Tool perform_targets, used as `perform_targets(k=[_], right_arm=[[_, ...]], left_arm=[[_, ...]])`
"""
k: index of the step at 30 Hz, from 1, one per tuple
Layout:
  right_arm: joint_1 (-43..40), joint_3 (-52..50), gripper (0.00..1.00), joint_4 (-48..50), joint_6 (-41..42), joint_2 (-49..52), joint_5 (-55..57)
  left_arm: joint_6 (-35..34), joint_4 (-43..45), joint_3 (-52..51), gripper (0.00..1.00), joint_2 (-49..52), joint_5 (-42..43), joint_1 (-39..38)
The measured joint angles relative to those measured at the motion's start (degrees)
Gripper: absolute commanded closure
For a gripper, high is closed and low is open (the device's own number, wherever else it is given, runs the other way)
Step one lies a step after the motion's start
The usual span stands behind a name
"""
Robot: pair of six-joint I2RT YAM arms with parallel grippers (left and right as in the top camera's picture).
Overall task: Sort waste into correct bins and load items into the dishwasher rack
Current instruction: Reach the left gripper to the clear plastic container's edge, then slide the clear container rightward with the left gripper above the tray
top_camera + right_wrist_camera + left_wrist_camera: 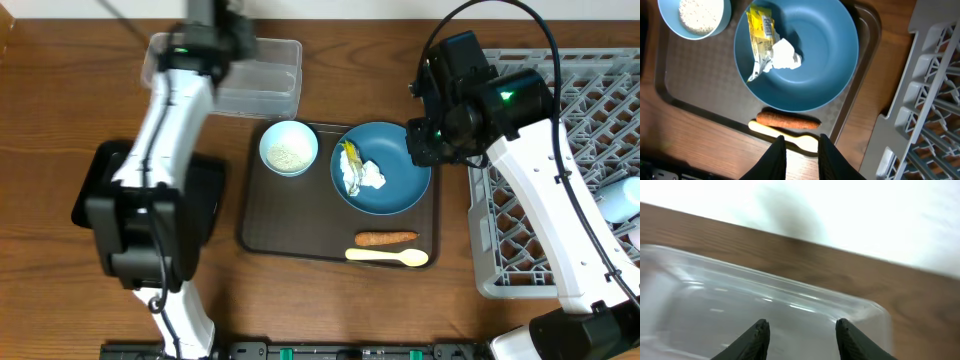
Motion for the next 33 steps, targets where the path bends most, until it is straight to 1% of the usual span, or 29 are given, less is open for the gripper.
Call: perform_targets(k=[7, 12, 19, 24, 33], right_arm=[[0.0, 0.0, 0.81, -0.6, 0.0, 0.0, 0.0], [0.0, 0.0, 0.81, -0.7, 0.0, 0.0, 0.0], [0.0, 0.0, 0.80, -0.9, 0.0, 0.0, 0.0], [0.0, 0.0, 0.80, -1.0, 0.0, 0.0, 0.0], [0.0, 0.0, 0.80, -1.7, 0.0, 0.0, 0.0]], left_arm=[[0.0, 2.5, 0.1, 0.54, 0.6, -0.4, 13.0], [0.0, 6.7, 0.1, 0.54, 2.4, -0.7, 18.3], [0.0, 11.2, 0.1, 0.55, 8.2, -0.7, 20.3], [0.0, 12.2, 0.1, 0.54, 11.6, -0.7, 20.9], [0.0, 12.5, 0.1, 0.55, 12.9, -0.7, 21.2]])
